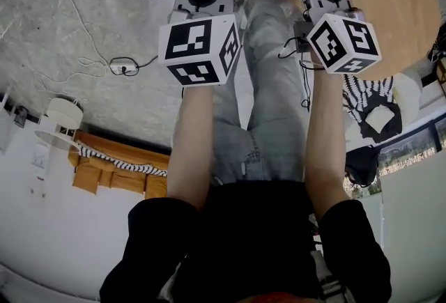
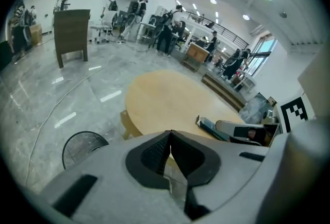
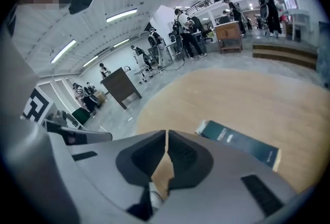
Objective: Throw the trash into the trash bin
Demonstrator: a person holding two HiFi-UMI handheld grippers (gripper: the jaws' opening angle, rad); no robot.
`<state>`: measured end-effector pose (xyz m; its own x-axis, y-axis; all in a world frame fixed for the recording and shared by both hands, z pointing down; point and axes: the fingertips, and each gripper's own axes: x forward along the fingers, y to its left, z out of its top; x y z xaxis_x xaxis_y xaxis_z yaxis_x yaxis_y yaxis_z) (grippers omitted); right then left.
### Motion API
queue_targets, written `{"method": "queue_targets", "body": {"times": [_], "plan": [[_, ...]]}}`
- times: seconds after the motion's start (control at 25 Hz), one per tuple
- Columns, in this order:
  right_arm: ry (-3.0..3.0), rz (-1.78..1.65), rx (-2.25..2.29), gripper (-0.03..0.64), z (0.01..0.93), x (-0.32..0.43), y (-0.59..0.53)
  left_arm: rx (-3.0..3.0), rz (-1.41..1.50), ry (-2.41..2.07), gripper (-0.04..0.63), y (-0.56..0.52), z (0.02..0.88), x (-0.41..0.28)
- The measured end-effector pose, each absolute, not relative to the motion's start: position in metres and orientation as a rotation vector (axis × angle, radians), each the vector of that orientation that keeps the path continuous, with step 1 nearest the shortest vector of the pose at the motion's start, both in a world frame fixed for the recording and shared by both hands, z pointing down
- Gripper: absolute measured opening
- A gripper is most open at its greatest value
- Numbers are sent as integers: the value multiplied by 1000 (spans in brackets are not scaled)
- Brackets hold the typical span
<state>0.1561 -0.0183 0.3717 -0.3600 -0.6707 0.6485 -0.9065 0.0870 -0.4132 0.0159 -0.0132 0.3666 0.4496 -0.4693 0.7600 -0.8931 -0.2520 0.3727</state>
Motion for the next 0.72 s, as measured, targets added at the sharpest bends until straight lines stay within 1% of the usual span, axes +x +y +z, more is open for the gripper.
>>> {"method": "queue_targets", "body": {"times": [0.16, 0.24, 0.32, 0.36, 0.48, 0.72], "plan": [[-1983, 878, 1503, 18, 383, 199, -13, 1907, 665, -1110, 9, -15, 368, 52], [-1929, 803, 1473, 27, 392, 219, -11, 1907, 662, -1098, 9, -14, 371, 68], [-1874, 781, 1456, 151, 402, 236, -8, 1913, 663, -1088, 9, -15, 376, 79], [-1851, 777, 1443, 179, 407, 241, -6, 1911, 672, -1089, 9, -15, 377, 82], [-1800, 732, 1353, 202, 420, 262, 3, 1889, 688, -1097, 9, -12, 382, 101], [-1743, 591, 1156, 221, 444, 294, 10, 1885, 694, -1067, 9, -9, 394, 138]]}}
